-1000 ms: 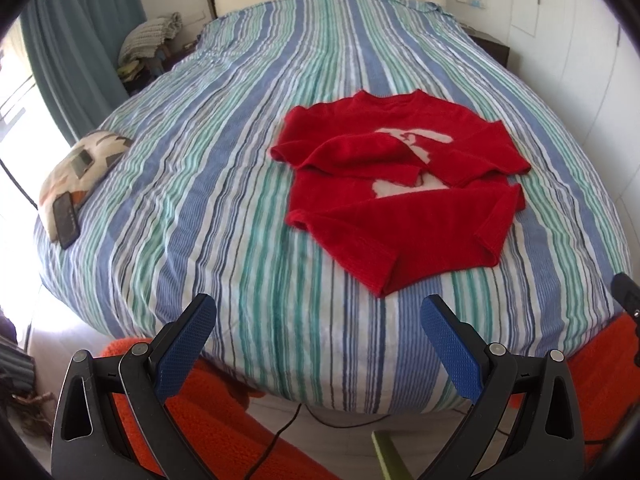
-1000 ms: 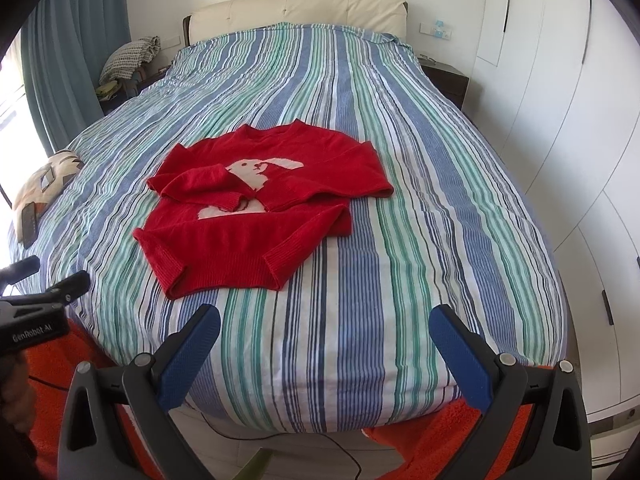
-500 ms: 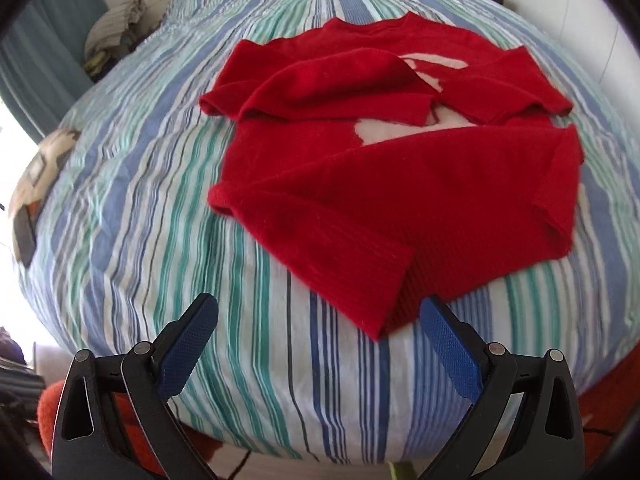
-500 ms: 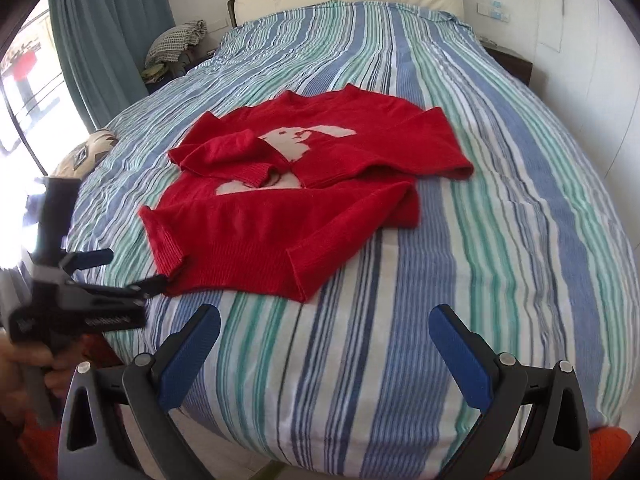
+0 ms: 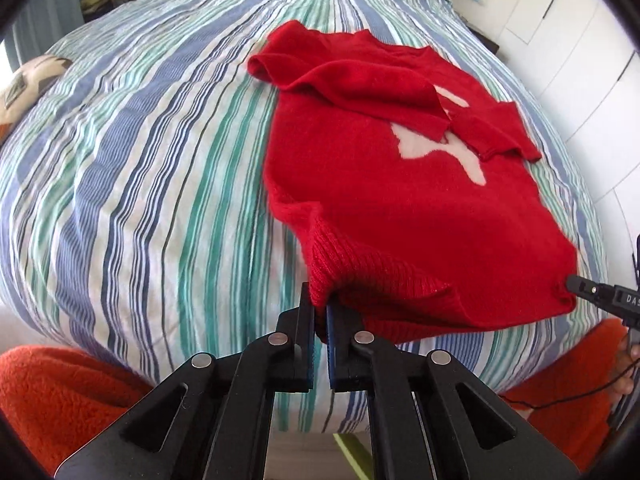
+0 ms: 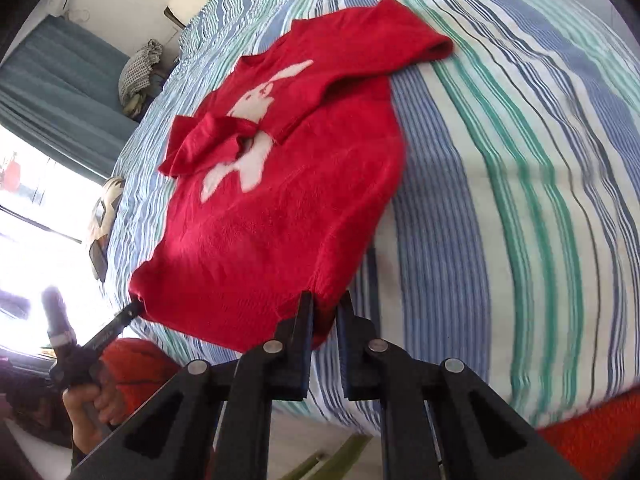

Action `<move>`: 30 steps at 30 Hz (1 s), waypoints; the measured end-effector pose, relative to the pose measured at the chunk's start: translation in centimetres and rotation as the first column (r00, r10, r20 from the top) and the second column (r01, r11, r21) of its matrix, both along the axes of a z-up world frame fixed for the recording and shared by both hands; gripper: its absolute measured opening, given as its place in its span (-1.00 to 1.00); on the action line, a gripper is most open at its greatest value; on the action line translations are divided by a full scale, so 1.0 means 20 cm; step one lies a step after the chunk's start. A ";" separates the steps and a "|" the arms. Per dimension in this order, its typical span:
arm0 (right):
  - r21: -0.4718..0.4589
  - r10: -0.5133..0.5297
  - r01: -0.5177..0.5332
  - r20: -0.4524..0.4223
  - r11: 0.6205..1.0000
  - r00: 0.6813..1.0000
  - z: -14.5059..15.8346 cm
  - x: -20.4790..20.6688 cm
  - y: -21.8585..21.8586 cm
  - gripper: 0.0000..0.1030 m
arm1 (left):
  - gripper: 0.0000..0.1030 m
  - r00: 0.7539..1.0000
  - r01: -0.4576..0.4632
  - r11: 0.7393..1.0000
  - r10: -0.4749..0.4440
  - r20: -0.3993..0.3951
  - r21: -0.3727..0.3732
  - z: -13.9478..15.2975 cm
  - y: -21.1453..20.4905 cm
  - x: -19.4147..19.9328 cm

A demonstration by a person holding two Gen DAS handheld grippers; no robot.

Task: Fold small clothes
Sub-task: 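Close the left tool on the sweater hem while the right tool grasps the hem beside it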

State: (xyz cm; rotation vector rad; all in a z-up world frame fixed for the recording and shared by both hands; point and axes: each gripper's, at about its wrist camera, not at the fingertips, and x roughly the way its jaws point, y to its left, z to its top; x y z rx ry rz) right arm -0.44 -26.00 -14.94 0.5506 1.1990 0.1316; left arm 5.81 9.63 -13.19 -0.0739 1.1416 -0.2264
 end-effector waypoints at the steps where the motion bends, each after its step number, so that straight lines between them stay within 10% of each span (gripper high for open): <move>1: -0.022 0.003 -0.003 -0.021 1.000 1.000 -0.02 -0.05 -0.01 -0.75 | -0.85 1.000 -0.004 1.000 0.004 -0.011 0.009 -0.02 0.01 -0.02; 5: -0.001 -0.042 0.042 -0.023 0.999 0.999 -0.09 -0.15 -0.10 0.03 | -0.49 0.998 -0.047 0.999 0.046 -0.049 -0.011 -0.06 0.05 -0.05; 9: 0.183 -0.123 0.110 0.064 0.977 0.990 -0.05 -0.15 -0.17 0.16 | 0.41 0.986 -0.165 0.977 0.168 0.007 -0.137 0.05 0.20 -0.09; 16: 0.251 -0.117 0.104 0.041 0.962 0.992 -0.12 -0.12 -0.11 0.20 | 0.41 0.959 -0.281 0.933 0.281 -0.033 -0.227 0.04 0.36 -0.06; 21: 0.233 -0.118 0.106 0.038 0.967 0.992 -0.13 -0.16 -0.12 0.20 | 0.48 0.983 -0.178 0.956 0.162 -0.087 -0.233 -0.03 0.19 0.04; 30: 0.136 -0.072 0.063 0.063 0.989 0.995 -0.11 -0.17 -0.08 0.20 | 0.34 0.963 -0.207 0.975 0.219 -0.160 0.087 -0.16 -0.01 0.21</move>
